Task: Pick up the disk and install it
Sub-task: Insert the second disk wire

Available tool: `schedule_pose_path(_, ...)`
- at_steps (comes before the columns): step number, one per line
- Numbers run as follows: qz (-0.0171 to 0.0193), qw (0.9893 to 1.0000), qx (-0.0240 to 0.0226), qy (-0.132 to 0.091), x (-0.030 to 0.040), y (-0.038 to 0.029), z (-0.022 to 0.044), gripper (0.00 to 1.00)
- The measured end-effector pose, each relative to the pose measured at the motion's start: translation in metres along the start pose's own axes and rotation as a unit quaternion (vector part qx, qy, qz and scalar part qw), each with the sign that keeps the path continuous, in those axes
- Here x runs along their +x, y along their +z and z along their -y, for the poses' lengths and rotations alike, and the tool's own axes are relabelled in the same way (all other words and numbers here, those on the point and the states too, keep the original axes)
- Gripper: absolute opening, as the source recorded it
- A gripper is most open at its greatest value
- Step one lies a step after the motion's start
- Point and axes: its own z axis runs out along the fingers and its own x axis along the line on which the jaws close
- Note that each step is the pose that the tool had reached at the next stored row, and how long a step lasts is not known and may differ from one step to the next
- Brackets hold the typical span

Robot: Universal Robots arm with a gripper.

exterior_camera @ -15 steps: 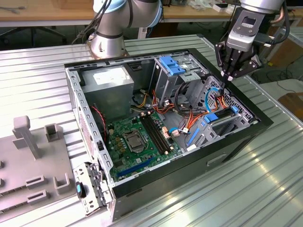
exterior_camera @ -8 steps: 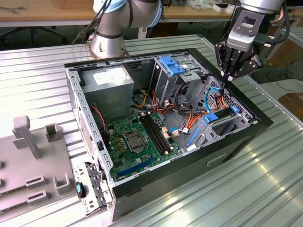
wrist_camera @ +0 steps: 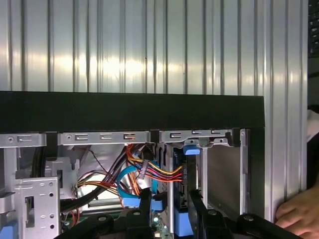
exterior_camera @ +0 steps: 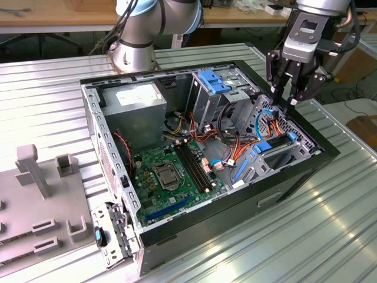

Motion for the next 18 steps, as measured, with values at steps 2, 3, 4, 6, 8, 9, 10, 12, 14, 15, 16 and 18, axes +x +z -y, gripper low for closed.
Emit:
schedule_pose_path(2, 0.0001, 1.0000, -0.0003, -0.001, 0.0026, 0.0014, 0.0013, 0.42)
schedule_pose_path(3, 0.0001, 1.0000, -0.0003, -0.001, 0.0052, 0.0023, 0.0012, 0.42)
schedule_pose_path(4, 0.0000, 1.0000, -0.0003, -0.001, 0.0069, 0.0034, 0.0013, 0.42)
schedule_pose_path(6, -0.0002, 1.0000, -0.0003, -0.001, 0.0101, 0.0064, 0.0013, 0.42)
schedule_pose_path(8, 0.0000, 1.0000, -0.0003, -0.002, 0.0118, 0.0098, 0.0012, 0.42)
schedule_pose_path(9, 0.0013, 1.0000, -0.0004, -0.002, 0.0130, 0.0115, 0.0012, 0.42)
schedule_pose_path(10, 0.0026, 1.0000, -0.0004, -0.002, 0.0130, 0.0119, 0.0012, 0.42)
schedule_pose_path(12, 0.0066, 1.0000, -0.0005, -0.002, 0.0131, 0.0121, 0.0012, 0.42)
schedule_pose_path(14, 0.0199, 0.9998, -0.0006, -0.002, 0.0131, 0.0123, 0.0012, 0.42)
schedule_pose_path(15, 0.0216, 0.9998, -0.0006, -0.002, 0.0131, 0.0123, 0.0012, 0.42)
schedule_pose_path(16, 0.0217, 0.9998, -0.0006, -0.002, 0.0131, 0.0123, 0.0012, 0.42)
schedule_pose_path(18, 0.0217, 0.9998, -0.0006, -0.002, 0.0132, 0.0126, 0.0012, 0.42)
